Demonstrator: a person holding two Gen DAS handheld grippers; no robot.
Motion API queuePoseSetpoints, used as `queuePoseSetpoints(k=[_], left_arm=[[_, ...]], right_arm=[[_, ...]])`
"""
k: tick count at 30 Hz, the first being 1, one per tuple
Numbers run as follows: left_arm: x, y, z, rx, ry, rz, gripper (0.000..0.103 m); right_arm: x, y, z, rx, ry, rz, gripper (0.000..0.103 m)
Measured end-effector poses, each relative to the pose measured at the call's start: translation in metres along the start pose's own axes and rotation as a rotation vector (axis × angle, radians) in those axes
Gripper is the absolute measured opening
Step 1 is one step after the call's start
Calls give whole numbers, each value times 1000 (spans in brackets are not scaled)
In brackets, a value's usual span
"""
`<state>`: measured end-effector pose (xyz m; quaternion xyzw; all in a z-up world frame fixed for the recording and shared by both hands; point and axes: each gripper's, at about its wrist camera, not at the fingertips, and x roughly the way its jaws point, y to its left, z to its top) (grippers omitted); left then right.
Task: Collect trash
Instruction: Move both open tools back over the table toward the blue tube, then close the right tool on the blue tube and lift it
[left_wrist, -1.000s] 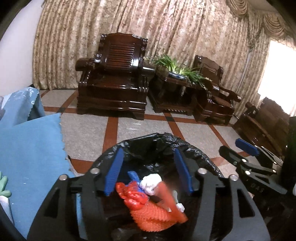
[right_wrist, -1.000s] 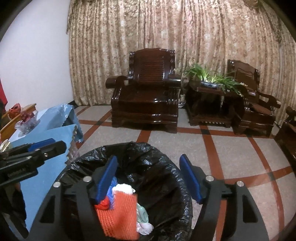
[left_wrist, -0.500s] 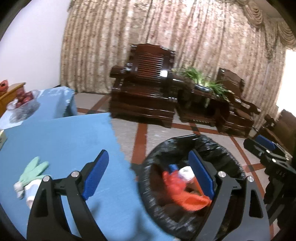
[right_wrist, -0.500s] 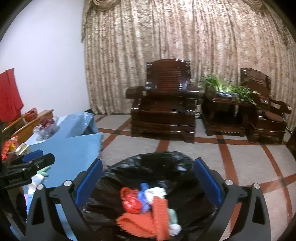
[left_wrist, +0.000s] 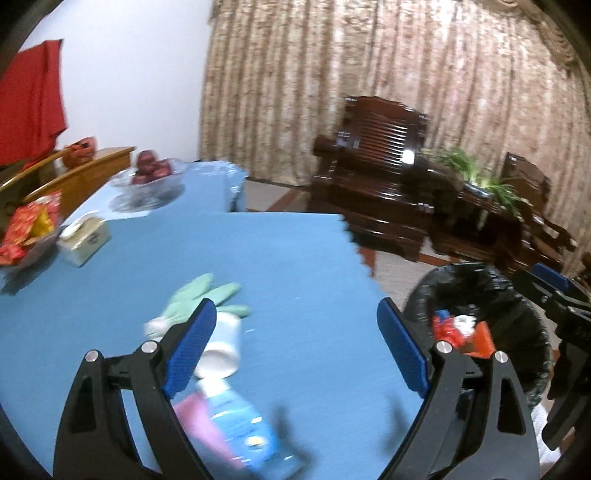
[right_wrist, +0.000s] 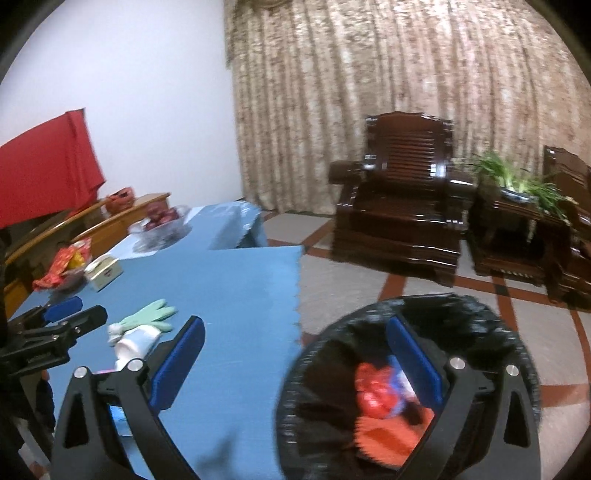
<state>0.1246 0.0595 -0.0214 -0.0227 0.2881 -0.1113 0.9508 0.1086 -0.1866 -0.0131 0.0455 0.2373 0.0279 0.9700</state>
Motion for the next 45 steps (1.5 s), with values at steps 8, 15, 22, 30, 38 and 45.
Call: queuePoseSetpoints(k=[8,15,22,30,38,45], left_arm=[[-13,60,-22,-48,27,112,86],[-15,100,-44,-86,66,183,86],[-10,123,-63,-114,107,213,86],[-2,138,-79,-133,142,218,80],[-1,152,-90,-156,162,236,80],[1,154,-94,-167,168,232,80]], right_arm=[[24,60,-17,-56,36,89,97],[49,106,-43,-100,98,164,95],[71,138,-69,-130,174,227,88],[92,167,-90,-183,243,260,84],[101,190,-112,-250,303,273,83],[107,198,-128,-289,351,266,82]])
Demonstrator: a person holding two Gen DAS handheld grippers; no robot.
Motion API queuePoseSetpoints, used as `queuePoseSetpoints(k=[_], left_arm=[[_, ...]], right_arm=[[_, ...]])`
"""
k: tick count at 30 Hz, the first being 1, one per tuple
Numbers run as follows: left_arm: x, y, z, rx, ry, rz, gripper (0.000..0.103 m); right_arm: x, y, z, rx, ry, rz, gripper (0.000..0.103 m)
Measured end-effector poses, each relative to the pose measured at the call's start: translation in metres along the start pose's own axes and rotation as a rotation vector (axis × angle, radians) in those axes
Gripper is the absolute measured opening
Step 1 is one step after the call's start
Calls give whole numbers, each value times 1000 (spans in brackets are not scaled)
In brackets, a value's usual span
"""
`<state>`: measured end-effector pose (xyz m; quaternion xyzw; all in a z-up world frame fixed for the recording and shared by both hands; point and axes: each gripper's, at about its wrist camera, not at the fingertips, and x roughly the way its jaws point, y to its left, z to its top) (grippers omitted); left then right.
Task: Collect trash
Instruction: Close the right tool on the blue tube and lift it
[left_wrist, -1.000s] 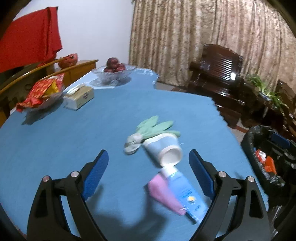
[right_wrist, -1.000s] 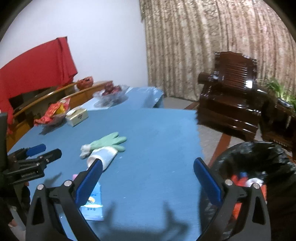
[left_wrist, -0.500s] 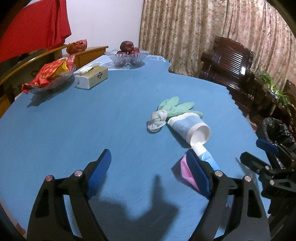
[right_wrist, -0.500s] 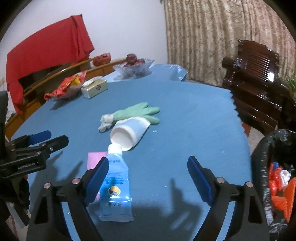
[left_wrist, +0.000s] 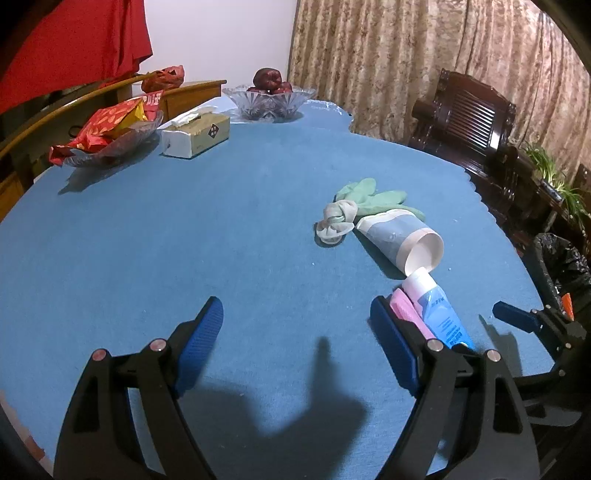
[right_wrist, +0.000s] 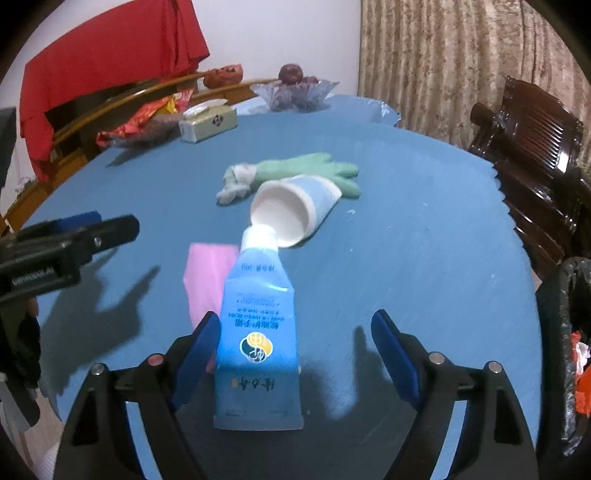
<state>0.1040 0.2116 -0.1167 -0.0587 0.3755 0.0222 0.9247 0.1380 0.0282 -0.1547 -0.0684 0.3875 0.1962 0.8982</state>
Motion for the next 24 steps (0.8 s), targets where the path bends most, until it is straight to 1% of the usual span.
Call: queuePoseSetpoints(k=[7,12,16,21,23,24], left_arm=[[1,1,-2,-7,1,-1,80],[1,1,-3,-7,4,-1,80],[2,-2,-3,-2,6,-6,80],[3,-8,-1,7,6,-17,80],[4,-10,0,10,7,-20,80],[4,-11,0,11,7,-21,80]], right_arm=[[5,8,-2,-36,20,-3,82],[3,-1,1,22,15,9,78],[-3,-14,8,50,1,17,71],[-6,-29,15,75,-11,6,66],[-5,-34,16,77,-10,3,62],[-4,-37,17,79,-7,2,57]])
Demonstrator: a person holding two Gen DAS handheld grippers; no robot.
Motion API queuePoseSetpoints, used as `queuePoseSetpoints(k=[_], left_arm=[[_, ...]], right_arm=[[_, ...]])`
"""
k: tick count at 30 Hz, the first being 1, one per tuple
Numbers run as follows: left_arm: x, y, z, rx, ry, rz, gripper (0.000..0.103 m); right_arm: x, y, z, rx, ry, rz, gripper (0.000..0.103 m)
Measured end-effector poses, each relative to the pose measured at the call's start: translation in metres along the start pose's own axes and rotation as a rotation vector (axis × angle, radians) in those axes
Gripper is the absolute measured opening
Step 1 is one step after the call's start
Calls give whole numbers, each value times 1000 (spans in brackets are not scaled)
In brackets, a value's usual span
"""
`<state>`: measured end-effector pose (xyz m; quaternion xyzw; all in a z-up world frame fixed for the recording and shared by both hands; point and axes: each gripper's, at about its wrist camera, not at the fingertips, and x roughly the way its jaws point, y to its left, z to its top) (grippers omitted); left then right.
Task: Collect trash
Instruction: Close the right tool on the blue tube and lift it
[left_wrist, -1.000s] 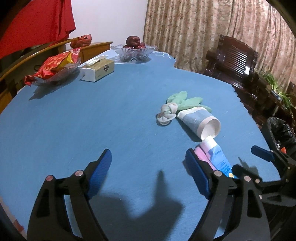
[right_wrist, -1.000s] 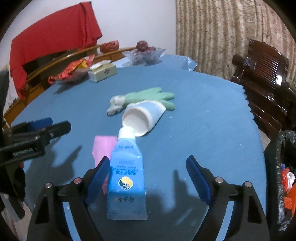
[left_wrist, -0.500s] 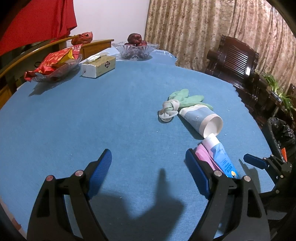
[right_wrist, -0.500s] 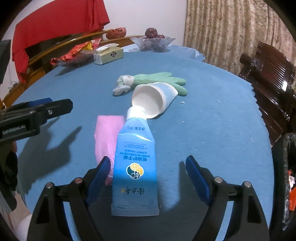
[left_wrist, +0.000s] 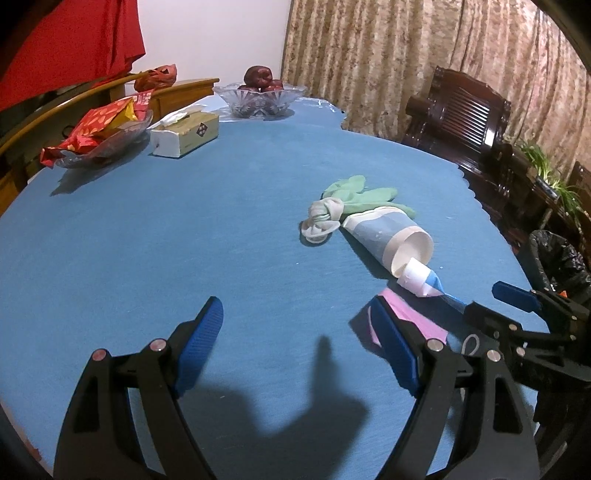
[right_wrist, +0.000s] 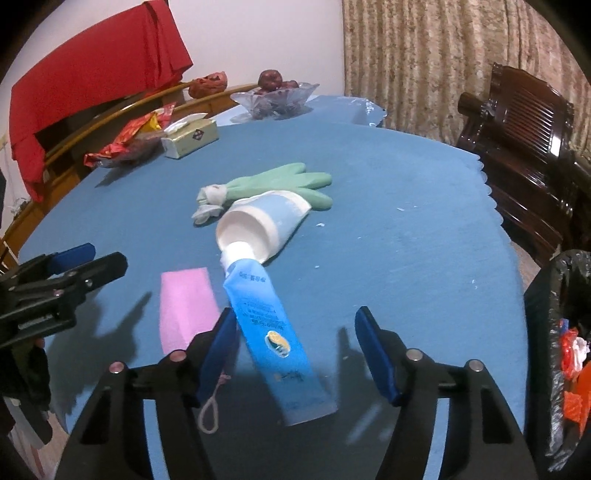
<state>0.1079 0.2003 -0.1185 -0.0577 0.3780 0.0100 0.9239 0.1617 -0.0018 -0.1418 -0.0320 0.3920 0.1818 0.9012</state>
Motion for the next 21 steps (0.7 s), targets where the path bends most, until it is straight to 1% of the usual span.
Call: queuePoseSetpoints(k=[1,5,6,10,12,14,18,20,21], left_arm=[[0,-1,1,1,0,-2,80],[1,-4,2,5,1,-9,80],[1,-5,2,5,1,-10,80],[2,-10,1,6,5,-16,80],[2,-12,1,6,9,-20,80],[3,-15,0,7,12,-29,80],[4,-23,0,17,14,-39,80],[5,-26,-1,21,17,-42,80],[5,-26,-1,23,18,-43,80]], right_arm=[[1,-2,0,1,5,0,51],[6,-6,2,-2,19,2,38],[7,-6,3,-7,22,4,33],[8,-6,0,-16,41,46,15],[6,-5,-2,-21,46,68,11],[2,-4,-6,-24,48,91,8],[-2,-8,-12,-1,53,100,8],[-1,-7,-10,-11,56,101,10],[0,-6,-9,-15,55,94,14]])
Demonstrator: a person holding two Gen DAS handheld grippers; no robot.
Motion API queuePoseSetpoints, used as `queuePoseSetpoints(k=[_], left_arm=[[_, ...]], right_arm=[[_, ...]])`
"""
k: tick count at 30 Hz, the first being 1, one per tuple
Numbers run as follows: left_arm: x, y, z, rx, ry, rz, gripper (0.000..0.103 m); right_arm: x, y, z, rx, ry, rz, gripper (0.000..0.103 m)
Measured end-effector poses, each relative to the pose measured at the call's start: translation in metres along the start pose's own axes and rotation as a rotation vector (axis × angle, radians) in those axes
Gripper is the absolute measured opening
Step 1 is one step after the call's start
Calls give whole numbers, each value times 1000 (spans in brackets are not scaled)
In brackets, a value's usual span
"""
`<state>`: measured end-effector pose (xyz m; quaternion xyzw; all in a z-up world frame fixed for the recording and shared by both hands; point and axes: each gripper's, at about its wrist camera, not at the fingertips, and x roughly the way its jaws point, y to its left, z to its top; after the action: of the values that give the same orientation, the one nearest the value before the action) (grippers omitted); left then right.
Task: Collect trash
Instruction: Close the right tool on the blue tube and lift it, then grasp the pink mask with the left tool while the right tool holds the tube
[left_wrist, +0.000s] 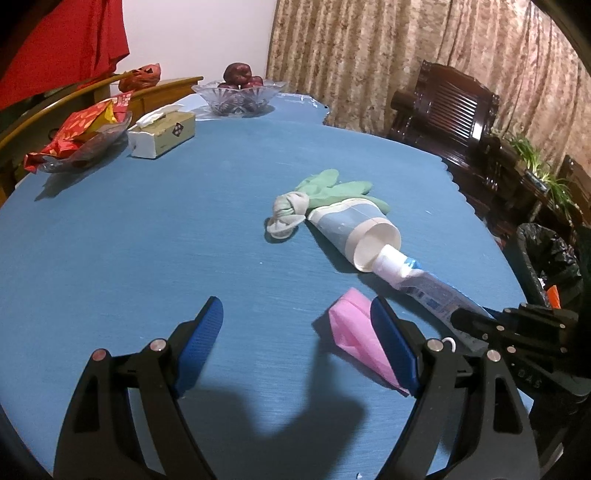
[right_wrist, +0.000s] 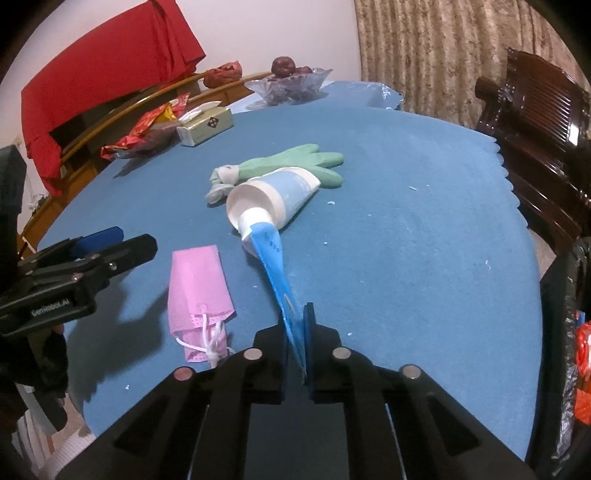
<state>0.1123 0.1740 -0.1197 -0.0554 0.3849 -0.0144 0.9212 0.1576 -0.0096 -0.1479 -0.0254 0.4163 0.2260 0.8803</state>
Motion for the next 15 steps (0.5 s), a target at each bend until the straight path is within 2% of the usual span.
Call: queuePoseSetpoints(k=[7,13,15], left_arm=[[-1,1,1,-4,1,5,80],[0,-1,0,-10,7,-5,78],[2,-4,-1,-8,14,-16,75]], right_arm=[[15,8,16,-20,12,11,18],[11,9,16,-32,1,34,2],[6,6,14,-27,-13,19,2]])
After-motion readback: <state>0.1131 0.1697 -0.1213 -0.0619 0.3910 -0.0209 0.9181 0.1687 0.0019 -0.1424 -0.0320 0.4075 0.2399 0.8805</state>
